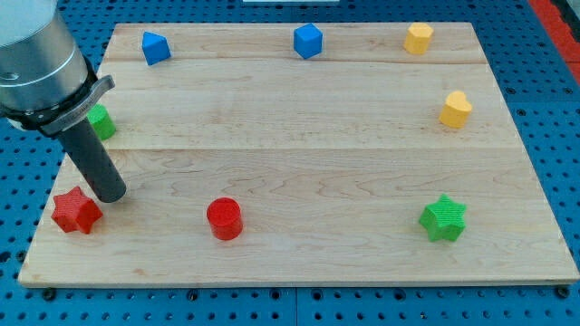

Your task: Form a diagonal line out of blue blocks and the green circle

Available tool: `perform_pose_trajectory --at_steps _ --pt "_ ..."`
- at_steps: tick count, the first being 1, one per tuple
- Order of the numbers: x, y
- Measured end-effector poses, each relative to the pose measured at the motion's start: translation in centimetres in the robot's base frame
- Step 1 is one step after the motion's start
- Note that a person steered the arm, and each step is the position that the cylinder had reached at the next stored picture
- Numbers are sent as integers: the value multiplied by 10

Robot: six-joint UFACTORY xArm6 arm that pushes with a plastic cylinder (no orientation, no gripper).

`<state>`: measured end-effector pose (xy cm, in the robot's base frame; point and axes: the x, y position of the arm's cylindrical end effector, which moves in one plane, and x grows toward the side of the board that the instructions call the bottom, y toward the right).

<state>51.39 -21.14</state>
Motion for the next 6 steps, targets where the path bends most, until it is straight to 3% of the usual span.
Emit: perform_pose_trajectory --at_steps 4,5,6 --pt "-48 37" --pt "-75 80" --pt "-115 164"
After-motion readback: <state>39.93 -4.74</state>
